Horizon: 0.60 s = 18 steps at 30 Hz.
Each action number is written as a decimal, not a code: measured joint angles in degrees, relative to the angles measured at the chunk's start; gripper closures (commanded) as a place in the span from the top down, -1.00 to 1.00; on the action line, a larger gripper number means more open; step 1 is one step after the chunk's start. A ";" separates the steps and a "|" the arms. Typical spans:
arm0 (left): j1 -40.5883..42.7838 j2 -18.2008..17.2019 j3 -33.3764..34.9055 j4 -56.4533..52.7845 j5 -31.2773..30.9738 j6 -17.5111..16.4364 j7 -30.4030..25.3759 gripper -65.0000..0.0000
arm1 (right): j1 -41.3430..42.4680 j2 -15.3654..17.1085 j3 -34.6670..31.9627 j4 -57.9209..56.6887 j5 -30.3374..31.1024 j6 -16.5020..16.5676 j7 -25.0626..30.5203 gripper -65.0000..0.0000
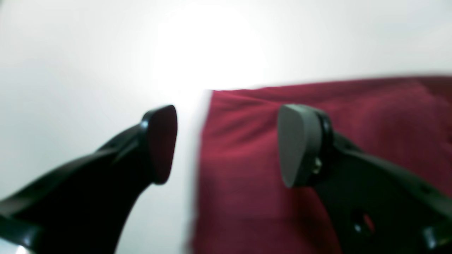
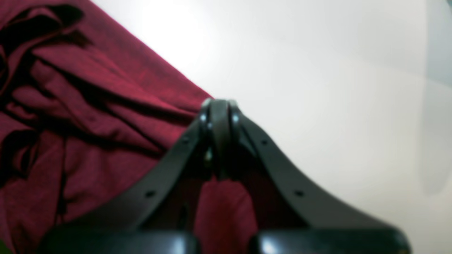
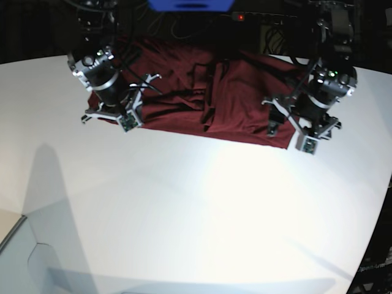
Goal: Layout the t-shirt on the table in an organized manner, then fold the t-shirt properly
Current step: 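Smooth the folded shirt edges with both grippers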
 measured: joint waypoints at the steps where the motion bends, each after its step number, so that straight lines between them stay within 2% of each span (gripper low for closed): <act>1: 0.11 0.11 0.59 -0.81 -0.15 0.00 -0.13 0.33 | -0.02 0.00 0.02 -1.40 0.04 0.00 -0.13 -1.00; 6: -0.46 0.13 2.05 -7.17 0.46 0.11 -0.98 0.33 | 0.04 0.63 0.17 -7.52 -0.37 0.00 -0.31 -1.00; 11: -2.58 -0.09 1.99 -13.20 0.26 0.07 -0.92 0.33 | 3.96 1.62 -0.07 -12.68 0.72 0.00 1.36 -1.00; 18: -3.89 -0.07 1.73 -15.47 -0.13 0.13 -1.70 0.33 | 9.42 3.52 -0.02 -18.75 1.64 0.00 3.13 -1.00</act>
